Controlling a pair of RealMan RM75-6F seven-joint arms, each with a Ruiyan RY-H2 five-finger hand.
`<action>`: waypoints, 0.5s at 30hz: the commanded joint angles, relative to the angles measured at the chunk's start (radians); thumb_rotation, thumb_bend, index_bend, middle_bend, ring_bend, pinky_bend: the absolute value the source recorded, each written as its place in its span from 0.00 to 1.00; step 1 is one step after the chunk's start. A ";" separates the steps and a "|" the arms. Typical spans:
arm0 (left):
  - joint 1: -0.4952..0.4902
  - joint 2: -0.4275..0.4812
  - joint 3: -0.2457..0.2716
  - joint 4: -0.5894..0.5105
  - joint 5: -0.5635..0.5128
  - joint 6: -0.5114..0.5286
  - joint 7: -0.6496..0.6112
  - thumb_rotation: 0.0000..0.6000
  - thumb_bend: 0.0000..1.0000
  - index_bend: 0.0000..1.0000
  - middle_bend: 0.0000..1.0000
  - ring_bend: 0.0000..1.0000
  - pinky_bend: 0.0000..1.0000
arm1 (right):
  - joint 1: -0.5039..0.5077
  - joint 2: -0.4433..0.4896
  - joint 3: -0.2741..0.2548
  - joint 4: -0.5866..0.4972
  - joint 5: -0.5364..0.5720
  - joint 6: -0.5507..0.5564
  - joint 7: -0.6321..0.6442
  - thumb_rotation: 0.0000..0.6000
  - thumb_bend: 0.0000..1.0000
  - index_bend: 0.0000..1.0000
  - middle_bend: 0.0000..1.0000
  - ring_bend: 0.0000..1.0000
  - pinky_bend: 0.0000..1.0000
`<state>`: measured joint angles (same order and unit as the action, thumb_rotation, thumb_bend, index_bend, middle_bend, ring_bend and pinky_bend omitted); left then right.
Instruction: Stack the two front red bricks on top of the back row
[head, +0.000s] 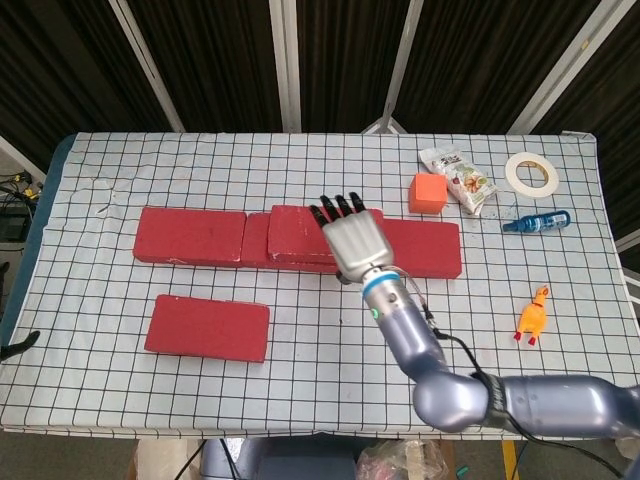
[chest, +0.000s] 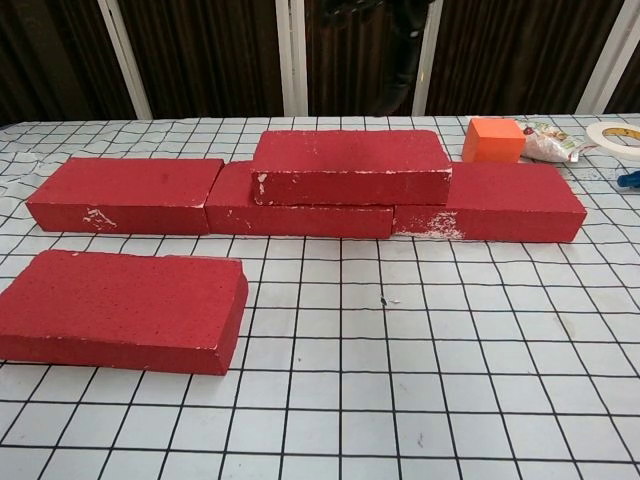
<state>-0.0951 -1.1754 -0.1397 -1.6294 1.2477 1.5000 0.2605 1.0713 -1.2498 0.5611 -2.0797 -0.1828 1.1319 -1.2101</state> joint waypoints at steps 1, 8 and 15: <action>0.002 0.000 0.017 -0.011 0.032 0.004 -0.005 1.00 0.07 0.01 0.00 0.00 0.10 | -0.250 0.190 -0.142 -0.176 -0.300 0.083 0.252 1.00 0.24 0.00 0.00 0.00 0.00; 0.018 0.016 0.055 -0.046 0.107 0.024 -0.032 1.00 0.02 0.01 0.00 0.00 0.10 | -0.479 0.280 -0.271 -0.139 -0.588 0.120 0.552 1.00 0.24 0.00 0.00 0.00 0.00; 0.028 0.025 0.081 -0.063 0.161 0.032 -0.058 1.00 0.01 0.00 0.00 0.00 0.10 | -0.651 0.353 -0.399 -0.108 -0.827 0.139 0.767 1.00 0.23 0.00 0.00 0.00 0.00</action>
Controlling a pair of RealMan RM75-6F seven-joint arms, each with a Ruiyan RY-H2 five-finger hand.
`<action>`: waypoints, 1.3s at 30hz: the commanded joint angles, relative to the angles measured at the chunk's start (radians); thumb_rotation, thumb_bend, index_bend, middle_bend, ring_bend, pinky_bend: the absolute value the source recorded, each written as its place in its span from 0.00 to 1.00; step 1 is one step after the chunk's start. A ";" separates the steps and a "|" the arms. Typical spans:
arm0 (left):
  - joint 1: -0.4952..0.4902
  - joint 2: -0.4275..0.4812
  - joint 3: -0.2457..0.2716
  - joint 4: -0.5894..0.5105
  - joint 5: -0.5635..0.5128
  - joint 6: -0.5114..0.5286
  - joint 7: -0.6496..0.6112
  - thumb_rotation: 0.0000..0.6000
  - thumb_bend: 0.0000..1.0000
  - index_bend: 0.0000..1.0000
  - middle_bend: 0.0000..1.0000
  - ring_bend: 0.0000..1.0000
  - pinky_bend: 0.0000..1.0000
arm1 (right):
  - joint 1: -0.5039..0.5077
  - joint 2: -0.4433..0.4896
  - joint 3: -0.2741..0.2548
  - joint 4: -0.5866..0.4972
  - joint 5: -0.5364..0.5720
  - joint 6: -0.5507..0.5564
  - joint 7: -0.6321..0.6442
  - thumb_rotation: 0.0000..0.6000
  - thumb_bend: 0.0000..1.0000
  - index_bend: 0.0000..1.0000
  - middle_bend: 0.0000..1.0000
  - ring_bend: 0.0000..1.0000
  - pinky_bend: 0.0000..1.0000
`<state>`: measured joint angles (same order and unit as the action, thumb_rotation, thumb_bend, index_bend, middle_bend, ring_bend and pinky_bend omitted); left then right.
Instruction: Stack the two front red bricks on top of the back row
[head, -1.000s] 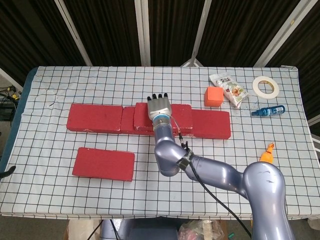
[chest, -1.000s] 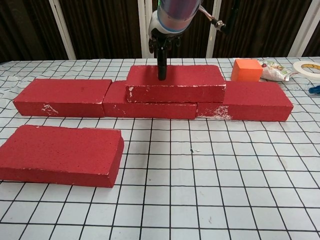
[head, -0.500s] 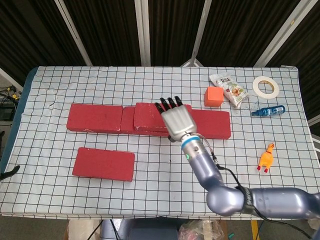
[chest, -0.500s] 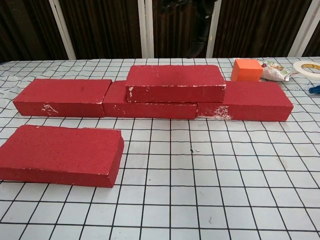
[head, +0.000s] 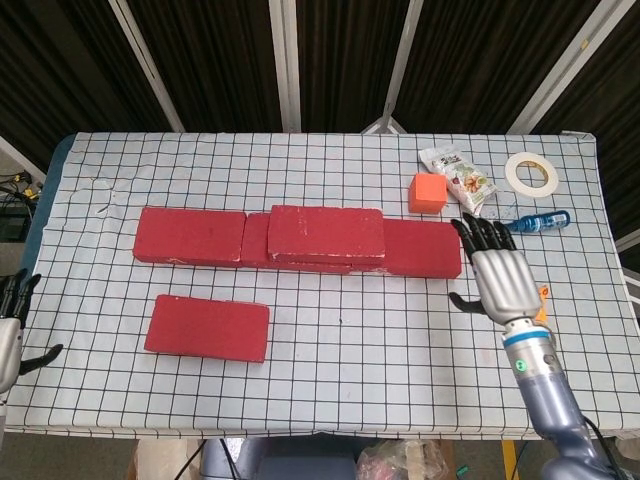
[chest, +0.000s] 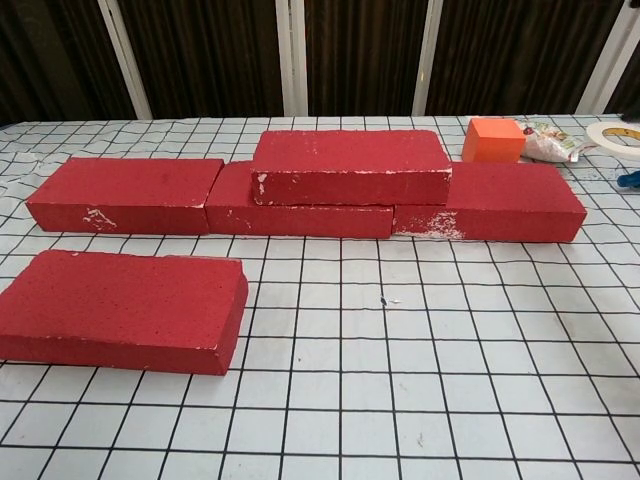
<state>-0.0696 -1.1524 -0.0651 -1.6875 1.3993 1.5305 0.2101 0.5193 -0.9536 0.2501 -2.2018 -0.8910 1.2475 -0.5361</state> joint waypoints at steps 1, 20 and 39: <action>0.003 0.002 0.009 -0.006 0.013 0.001 -0.008 1.00 0.01 0.00 0.00 0.00 0.10 | -0.111 0.061 -0.100 0.015 -0.136 0.027 0.101 1.00 0.24 0.00 0.00 0.00 0.00; -0.040 0.009 0.038 -0.082 0.054 -0.103 -0.034 1.00 0.00 0.00 0.00 0.00 0.04 | -0.391 -0.181 -0.247 0.363 -0.451 0.316 0.286 1.00 0.24 0.00 0.00 0.00 0.00; -0.218 0.104 -0.017 -0.405 -0.262 -0.315 0.415 1.00 0.00 0.00 0.00 0.00 0.00 | -0.437 -0.156 -0.239 0.392 -0.485 0.288 0.344 1.00 0.24 0.00 0.00 0.00 0.00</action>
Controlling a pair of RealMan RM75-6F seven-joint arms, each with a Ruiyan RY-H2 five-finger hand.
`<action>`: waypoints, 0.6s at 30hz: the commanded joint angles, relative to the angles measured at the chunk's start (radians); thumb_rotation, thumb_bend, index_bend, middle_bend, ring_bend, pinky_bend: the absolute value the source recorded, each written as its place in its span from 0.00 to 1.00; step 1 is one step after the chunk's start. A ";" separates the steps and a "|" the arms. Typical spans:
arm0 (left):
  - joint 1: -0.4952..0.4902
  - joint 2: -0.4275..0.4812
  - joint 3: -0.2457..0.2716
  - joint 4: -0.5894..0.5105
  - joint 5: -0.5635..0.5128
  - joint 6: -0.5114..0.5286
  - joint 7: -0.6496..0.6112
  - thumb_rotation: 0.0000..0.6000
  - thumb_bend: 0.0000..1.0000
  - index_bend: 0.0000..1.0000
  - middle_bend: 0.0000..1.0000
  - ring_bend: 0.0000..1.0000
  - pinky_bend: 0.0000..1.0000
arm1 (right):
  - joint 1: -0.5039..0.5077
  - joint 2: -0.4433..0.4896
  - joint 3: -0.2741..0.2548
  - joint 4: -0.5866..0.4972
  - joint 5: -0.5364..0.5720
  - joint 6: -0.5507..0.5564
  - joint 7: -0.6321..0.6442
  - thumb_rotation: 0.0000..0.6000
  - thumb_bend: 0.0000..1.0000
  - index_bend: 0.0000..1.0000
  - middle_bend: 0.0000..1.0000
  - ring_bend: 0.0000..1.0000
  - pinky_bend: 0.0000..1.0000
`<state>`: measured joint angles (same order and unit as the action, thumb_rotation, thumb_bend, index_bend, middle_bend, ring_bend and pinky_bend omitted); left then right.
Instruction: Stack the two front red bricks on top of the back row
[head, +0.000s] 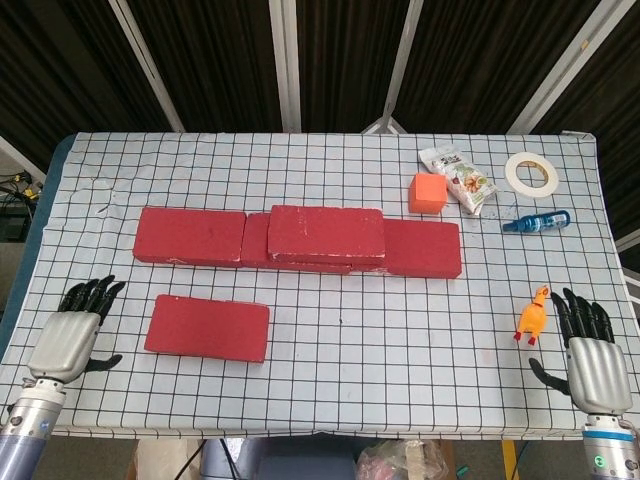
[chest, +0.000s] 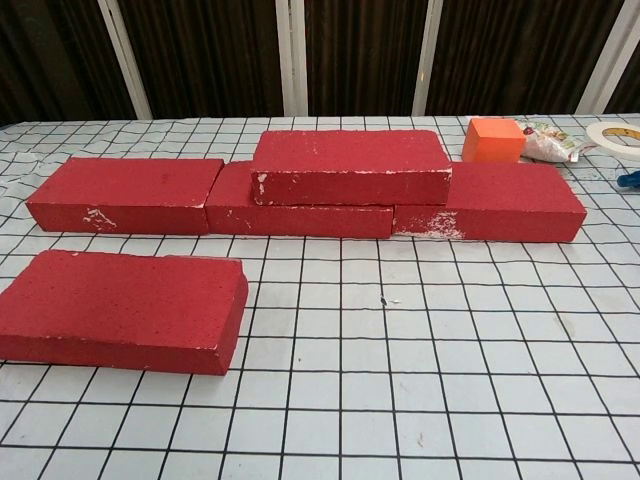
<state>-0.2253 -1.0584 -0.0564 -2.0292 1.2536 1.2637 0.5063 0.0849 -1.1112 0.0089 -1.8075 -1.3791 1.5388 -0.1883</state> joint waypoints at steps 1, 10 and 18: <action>-0.079 0.004 -0.030 -0.070 -0.149 -0.057 0.149 1.00 0.00 0.00 0.00 0.00 0.00 | -0.004 0.004 0.003 -0.006 0.005 -0.005 -0.008 1.00 0.24 0.00 0.00 0.00 0.00; -0.234 -0.088 -0.053 -0.067 -0.390 -0.111 0.340 1.00 0.00 0.00 0.00 0.00 0.00 | -0.011 0.009 0.020 -0.015 0.028 -0.024 -0.014 1.00 0.24 0.00 0.00 0.00 0.00; -0.330 -0.171 -0.037 -0.060 -0.511 -0.104 0.426 1.00 0.00 0.00 0.00 0.00 0.00 | -0.017 0.009 0.030 -0.020 0.034 -0.035 -0.018 1.00 0.24 0.00 0.00 0.00 0.00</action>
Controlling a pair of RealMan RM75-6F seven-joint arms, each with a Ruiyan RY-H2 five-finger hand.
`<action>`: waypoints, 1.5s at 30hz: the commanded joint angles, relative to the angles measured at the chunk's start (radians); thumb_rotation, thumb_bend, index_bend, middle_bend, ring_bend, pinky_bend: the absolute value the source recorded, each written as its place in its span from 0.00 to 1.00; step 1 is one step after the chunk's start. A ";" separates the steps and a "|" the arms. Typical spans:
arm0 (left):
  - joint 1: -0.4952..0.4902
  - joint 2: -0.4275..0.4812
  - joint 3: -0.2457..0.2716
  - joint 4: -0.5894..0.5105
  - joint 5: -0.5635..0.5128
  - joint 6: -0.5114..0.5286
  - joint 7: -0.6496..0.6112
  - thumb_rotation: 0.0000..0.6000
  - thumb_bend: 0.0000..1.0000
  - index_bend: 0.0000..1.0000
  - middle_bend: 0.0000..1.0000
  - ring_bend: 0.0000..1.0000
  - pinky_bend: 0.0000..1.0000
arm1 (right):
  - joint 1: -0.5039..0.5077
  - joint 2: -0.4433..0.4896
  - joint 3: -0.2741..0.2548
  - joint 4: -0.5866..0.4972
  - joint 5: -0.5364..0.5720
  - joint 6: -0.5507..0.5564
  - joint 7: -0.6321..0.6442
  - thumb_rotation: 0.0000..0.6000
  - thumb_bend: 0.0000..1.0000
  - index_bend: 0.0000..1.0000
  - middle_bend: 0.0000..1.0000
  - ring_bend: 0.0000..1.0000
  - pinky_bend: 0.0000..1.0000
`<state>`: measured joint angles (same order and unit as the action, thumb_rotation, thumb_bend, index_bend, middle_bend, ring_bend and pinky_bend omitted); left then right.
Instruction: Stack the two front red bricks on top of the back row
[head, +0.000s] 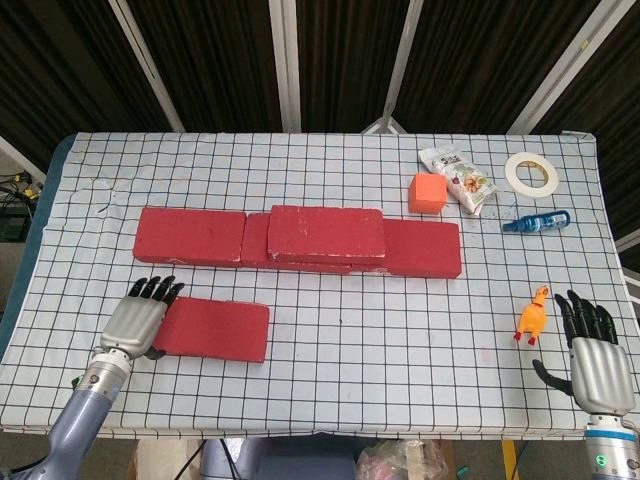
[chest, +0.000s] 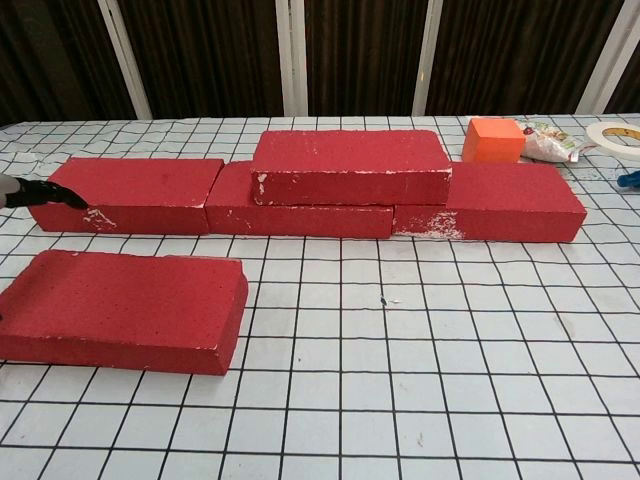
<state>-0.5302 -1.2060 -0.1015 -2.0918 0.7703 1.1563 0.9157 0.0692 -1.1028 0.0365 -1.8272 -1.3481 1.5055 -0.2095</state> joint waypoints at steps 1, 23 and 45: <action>-0.035 -0.032 0.012 0.002 -0.038 0.006 0.022 1.00 0.00 0.00 0.00 0.00 0.00 | -0.002 0.002 0.005 -0.001 0.006 -0.003 0.006 1.00 0.24 0.00 0.00 0.00 0.00; -0.133 -0.129 0.061 0.063 -0.116 0.062 0.025 1.00 0.00 0.00 0.00 0.00 0.00 | -0.008 0.008 0.026 0.004 0.014 -0.031 0.024 1.00 0.23 0.00 0.00 0.00 0.00; -0.219 -0.164 0.075 0.085 -0.224 0.058 0.049 1.00 0.00 0.00 0.00 0.00 0.08 | -0.009 0.005 0.040 0.009 0.028 -0.048 0.019 1.00 0.24 0.00 0.00 0.00 0.00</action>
<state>-0.7428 -1.3717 -0.0259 -2.0063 0.5542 1.2181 0.9637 0.0599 -1.0980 0.0756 -1.8180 -1.3209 1.4582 -0.1912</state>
